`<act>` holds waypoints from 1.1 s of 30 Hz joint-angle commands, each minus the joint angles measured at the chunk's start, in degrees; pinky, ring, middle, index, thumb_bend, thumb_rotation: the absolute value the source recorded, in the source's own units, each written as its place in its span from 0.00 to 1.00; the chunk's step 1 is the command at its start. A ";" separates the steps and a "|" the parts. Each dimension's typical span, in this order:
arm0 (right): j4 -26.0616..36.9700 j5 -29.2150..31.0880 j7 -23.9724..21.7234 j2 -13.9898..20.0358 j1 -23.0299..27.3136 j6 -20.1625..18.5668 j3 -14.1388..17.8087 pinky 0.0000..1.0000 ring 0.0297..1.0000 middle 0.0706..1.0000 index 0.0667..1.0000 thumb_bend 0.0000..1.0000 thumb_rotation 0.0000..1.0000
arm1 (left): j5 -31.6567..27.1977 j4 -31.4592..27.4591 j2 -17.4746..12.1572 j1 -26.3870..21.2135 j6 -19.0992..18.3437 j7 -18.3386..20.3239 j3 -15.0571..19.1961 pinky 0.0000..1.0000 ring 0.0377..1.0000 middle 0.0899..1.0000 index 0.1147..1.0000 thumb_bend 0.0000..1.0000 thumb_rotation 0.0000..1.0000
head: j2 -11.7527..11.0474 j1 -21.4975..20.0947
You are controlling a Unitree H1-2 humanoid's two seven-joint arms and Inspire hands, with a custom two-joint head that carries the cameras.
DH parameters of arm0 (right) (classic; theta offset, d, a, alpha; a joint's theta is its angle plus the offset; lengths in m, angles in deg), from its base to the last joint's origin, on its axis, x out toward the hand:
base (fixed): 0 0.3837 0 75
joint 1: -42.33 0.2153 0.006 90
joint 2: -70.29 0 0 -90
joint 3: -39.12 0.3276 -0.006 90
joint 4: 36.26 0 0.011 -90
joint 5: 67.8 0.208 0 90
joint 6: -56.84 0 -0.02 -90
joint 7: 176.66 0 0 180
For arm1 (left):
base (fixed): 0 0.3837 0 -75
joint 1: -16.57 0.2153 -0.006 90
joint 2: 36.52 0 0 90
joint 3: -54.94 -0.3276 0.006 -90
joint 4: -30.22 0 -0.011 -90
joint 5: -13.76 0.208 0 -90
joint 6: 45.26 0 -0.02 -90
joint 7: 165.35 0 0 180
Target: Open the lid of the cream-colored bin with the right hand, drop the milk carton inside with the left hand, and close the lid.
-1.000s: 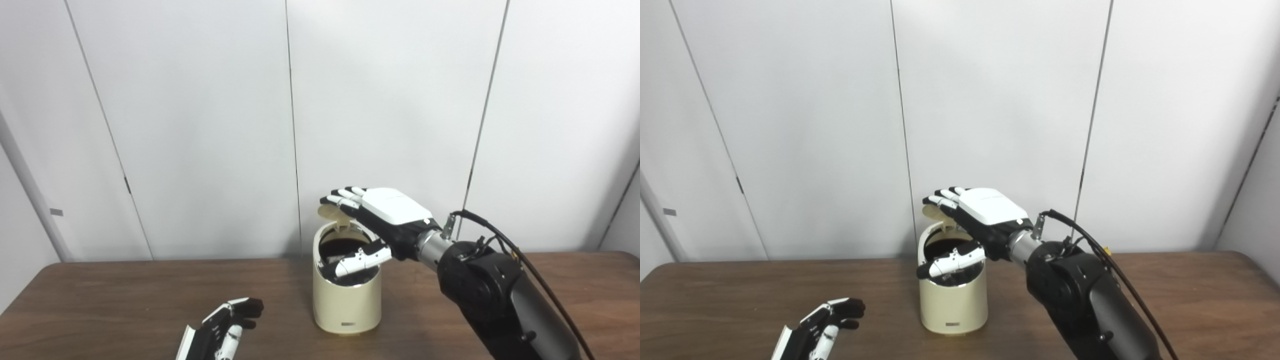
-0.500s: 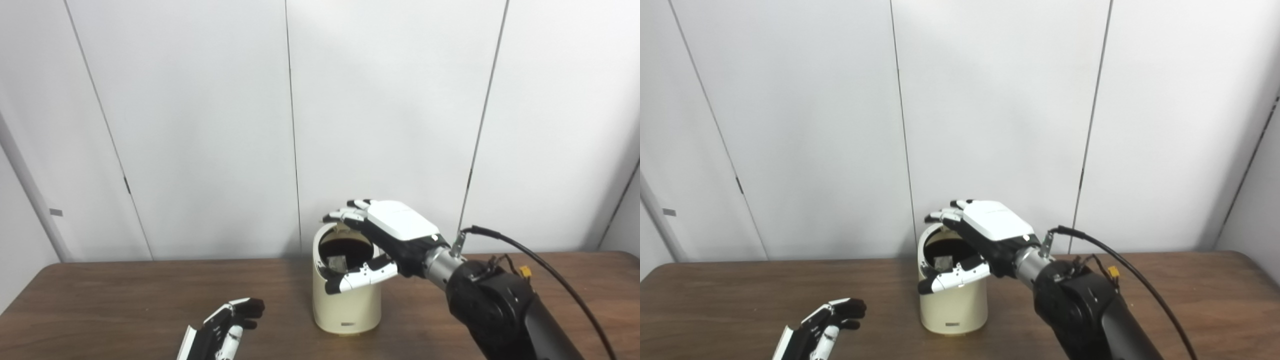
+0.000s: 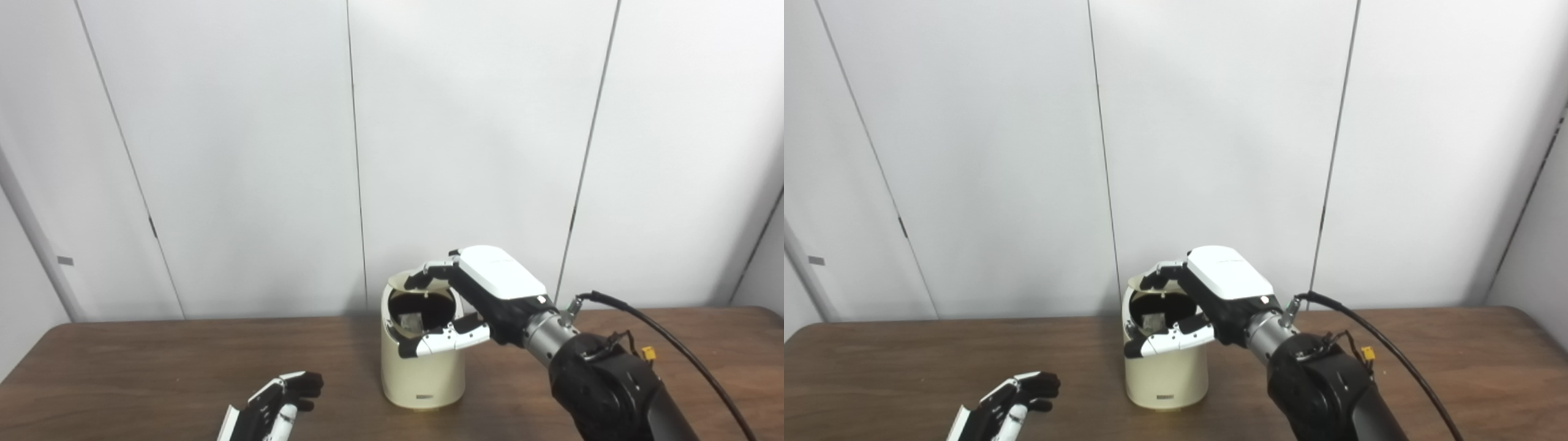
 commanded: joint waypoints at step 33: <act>1.64 1.75 -0.95 1.27 -6.51 -0.63 1.49 0.90 0.87 0.77 0.76 0.74 0.71 | 0.16 -9.74 0.81 5.02 -5.51 1.17 0.22 0.65 0.69 0.67 0.65 0.21 0.70 | 5.06 1.30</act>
